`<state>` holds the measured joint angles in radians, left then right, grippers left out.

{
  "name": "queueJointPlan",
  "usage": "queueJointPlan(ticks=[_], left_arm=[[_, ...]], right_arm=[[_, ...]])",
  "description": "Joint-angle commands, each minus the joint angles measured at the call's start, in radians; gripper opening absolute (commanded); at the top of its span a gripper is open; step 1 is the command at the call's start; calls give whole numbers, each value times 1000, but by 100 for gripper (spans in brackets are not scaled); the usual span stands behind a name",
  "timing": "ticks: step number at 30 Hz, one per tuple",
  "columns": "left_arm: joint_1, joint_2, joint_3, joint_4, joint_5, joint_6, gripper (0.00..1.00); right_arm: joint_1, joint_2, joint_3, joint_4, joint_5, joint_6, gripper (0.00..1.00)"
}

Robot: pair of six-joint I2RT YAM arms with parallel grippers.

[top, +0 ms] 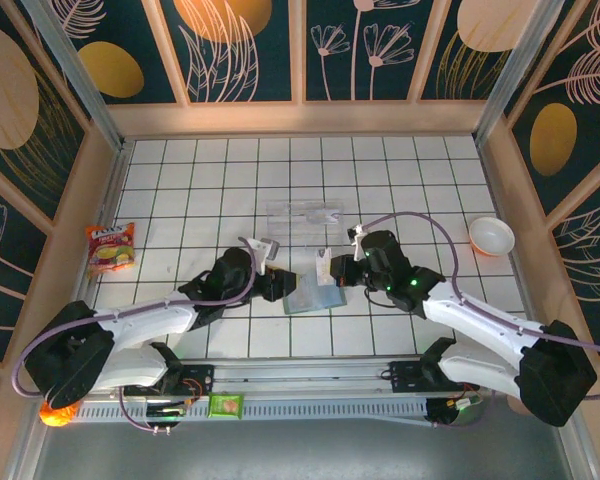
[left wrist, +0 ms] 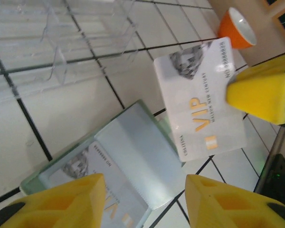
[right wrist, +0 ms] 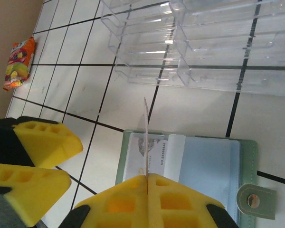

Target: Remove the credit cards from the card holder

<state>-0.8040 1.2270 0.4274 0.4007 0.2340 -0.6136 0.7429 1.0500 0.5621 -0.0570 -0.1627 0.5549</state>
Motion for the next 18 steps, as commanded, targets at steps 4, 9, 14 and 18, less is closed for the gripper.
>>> queueJointPlan(ticks=[4,9,14,18], left_arm=[[39,-66,-86,319,134,-50,58],[72,-27,-151,631,245,-156,57],[74,45,-151,829,318,-233,54],[74,70,-149,896,347,-259,44]], right_arm=[[-6,-115,-38,170,-112,-16,0],[-5,-174,-129,395,-210,57,0],[-2,-169,-159,493,-259,98,0],[6,-174,-171,521,-258,105,0]])
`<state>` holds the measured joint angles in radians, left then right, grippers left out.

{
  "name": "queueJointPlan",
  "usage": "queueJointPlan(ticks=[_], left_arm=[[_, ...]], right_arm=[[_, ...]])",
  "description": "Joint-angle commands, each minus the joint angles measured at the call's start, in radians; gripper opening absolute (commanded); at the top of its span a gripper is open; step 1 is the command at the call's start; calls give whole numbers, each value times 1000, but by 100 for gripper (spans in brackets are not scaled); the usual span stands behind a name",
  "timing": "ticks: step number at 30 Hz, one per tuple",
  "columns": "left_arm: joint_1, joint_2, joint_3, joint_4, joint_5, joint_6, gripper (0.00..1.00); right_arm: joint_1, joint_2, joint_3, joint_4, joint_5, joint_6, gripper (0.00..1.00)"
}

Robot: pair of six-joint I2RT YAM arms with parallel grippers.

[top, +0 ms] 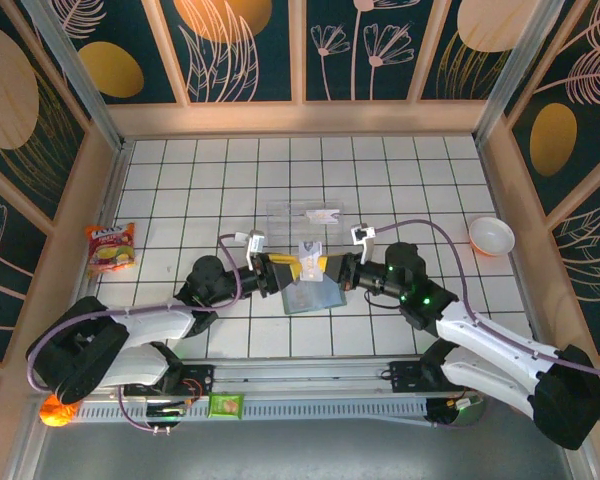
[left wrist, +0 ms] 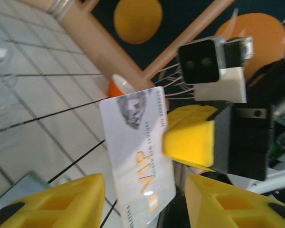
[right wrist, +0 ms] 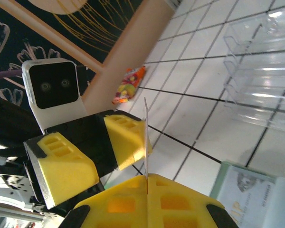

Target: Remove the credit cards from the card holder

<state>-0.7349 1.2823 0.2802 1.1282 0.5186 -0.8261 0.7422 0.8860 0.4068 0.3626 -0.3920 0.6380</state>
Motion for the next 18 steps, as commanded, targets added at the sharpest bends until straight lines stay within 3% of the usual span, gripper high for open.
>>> queueJointPlan(ticks=[1,9,14,18], left_arm=[[6,22,6,160,63,-50,42],[6,51,5,176,58,-81,38],[5,4,-21,113,5,-54,44],[6,-20,-30,101,7,-48,42]], right_arm=[[8,-13,-21,115,-31,25,0],[12,-16,-42,175,-34,42,0],[13,-76,-24,103,18,12,0],[13,-106,-13,84,14,6,0]])
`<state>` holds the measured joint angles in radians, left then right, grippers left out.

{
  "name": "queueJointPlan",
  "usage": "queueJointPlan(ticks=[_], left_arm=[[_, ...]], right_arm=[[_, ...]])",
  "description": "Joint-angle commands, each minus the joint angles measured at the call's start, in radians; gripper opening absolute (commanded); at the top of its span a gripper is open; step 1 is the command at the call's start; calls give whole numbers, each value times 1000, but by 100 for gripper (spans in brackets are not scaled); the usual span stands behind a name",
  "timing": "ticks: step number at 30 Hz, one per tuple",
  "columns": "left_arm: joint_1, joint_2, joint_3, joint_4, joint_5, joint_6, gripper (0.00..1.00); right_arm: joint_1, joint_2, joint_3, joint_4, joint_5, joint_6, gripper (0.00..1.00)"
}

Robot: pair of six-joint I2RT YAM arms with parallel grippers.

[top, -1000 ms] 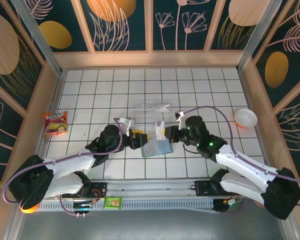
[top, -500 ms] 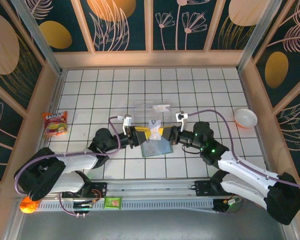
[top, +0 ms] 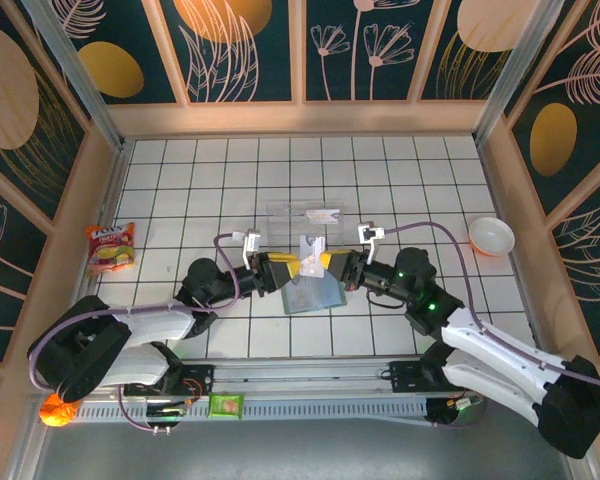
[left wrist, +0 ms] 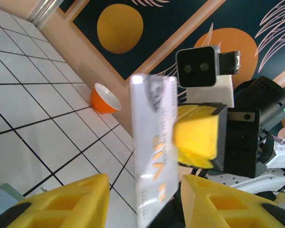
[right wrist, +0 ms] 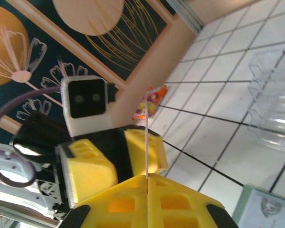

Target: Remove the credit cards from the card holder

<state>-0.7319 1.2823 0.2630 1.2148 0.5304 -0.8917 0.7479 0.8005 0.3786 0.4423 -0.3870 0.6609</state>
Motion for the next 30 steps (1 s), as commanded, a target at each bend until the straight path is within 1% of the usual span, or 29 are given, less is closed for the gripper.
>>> queueJointPlan(ticks=[1,5,7,11,15,18,21,23,25,26,27,28,30], left_arm=[[3,-20,-13,27,4,13,42],[4,-10,-12,113,49,-14,41],[3,-7,-10,141,60,-25,37],[4,-2,-1,107,60,-15,31],[3,-3,-13,124,56,-22,24],[3,-5,-10,144,64,-37,23],[4,-14,2,130,67,-40,15],[4,-20,22,78,69,-25,10],[3,-31,58,-32,68,15,0],[3,-39,78,-92,68,43,0],[3,-49,103,-162,69,78,0],[4,-61,135,-265,65,126,0],[4,-84,225,-487,48,243,0]], right_arm=[[7,-14,17,10,-1,-14,0],[18,29,11,72,-32,0,0],[27,45,9,104,-37,3,0],[40,58,2,153,-50,1,0],[41,68,4,137,-35,-1,0],[40,95,4,117,-14,-1,0],[41,127,0,111,8,6,0],[41,145,2,108,14,9,0],[43,158,9,87,20,3,0],[44,161,18,57,28,-2,0],[43,159,32,12,45,-13,5],[42,147,42,-49,76,-26,12],[33,103,58,-159,130,-58,19]])
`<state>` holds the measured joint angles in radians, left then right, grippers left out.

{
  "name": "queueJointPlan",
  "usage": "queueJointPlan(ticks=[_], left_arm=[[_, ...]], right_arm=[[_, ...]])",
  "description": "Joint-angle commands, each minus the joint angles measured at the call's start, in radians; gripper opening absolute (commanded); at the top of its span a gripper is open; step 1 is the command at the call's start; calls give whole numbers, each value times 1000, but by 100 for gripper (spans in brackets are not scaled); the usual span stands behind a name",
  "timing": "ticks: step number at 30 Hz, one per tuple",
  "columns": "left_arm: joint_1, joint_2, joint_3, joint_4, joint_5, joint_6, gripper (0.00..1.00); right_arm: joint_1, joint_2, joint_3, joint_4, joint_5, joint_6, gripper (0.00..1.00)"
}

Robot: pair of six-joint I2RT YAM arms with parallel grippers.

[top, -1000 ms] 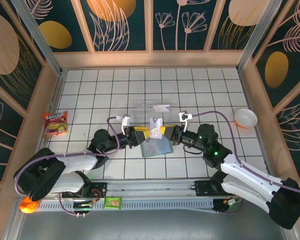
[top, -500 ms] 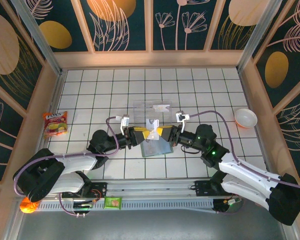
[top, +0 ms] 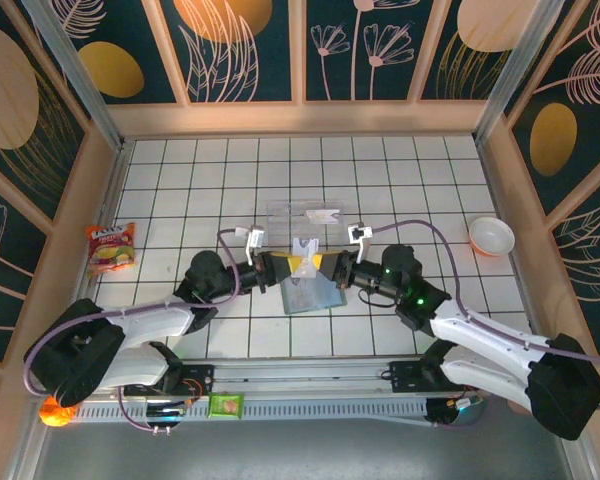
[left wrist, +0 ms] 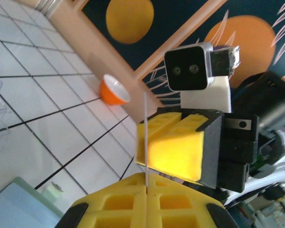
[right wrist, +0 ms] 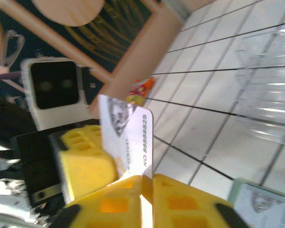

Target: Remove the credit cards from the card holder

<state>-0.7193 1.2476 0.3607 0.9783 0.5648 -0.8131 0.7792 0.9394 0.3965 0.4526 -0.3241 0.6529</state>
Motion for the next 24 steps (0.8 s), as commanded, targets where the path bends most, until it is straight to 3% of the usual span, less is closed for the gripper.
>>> queueJointPlan(ticks=[1,8,18,24], left_arm=[[-9,-50,167,-336,7,211,0],[-9,91,536,-866,-87,557,0],[-9,456,1160,-1507,-336,1172,0],[-10,732,1558,-1816,-495,1344,0]], right_arm=[[-7,-68,38,-202,80,-65,21],[-105,-246,42,-442,175,-89,26],[-165,-286,64,-570,223,-90,26],[-209,-294,46,-589,204,-72,26]])
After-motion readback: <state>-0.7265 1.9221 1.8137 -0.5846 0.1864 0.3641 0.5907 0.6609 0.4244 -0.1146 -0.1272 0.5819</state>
